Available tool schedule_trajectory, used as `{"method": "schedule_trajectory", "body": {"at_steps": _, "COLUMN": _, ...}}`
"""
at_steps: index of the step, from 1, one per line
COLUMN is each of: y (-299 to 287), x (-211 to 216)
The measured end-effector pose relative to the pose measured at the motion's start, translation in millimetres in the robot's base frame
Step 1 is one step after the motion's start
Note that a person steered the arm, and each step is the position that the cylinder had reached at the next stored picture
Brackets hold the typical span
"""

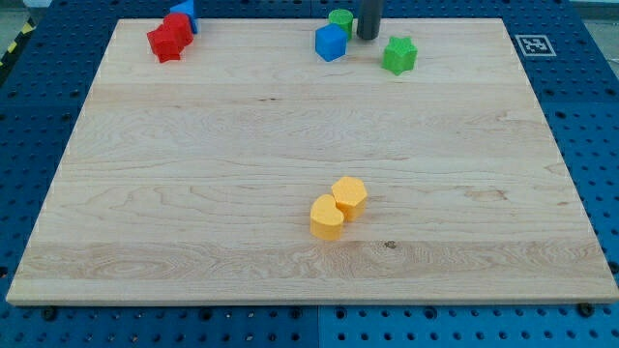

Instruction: Move the green blocks and blue cube to the top center

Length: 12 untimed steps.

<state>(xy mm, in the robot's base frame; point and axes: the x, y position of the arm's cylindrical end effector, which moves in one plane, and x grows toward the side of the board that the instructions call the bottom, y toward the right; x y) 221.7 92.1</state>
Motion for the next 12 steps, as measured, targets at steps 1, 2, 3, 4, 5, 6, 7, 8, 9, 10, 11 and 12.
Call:
{"method": "schedule_trajectory", "body": {"at_steps": 1, "y": 1.3, "x": -12.8}}
{"method": "schedule_trajectory", "body": {"at_steps": 2, "y": -28.6, "x": -12.7}}
{"method": "schedule_trajectory", "body": {"at_steps": 3, "y": -63.7, "x": -12.6}}
{"method": "schedule_trajectory", "body": {"at_steps": 4, "y": -72.1, "x": -14.7}}
{"method": "schedule_trajectory", "body": {"at_steps": 5, "y": -39.0, "x": -28.0}}
{"method": "schedule_trajectory", "body": {"at_steps": 6, "y": 9.4, "x": -27.5}}
{"method": "schedule_trajectory", "body": {"at_steps": 7, "y": 59.4, "x": -2.5}}
{"method": "schedule_trajectory", "body": {"at_steps": 8, "y": 89.7, "x": 37.7}}
{"method": "schedule_trajectory", "body": {"at_steps": 9, "y": 88.5, "x": 61.8}}
{"method": "schedule_trajectory", "body": {"at_steps": 10, "y": 82.0, "x": 63.5}}
{"method": "schedule_trajectory", "body": {"at_steps": 11, "y": 61.9, "x": 75.9}}
{"method": "schedule_trajectory", "body": {"at_steps": 12, "y": 39.3, "x": 76.5}}
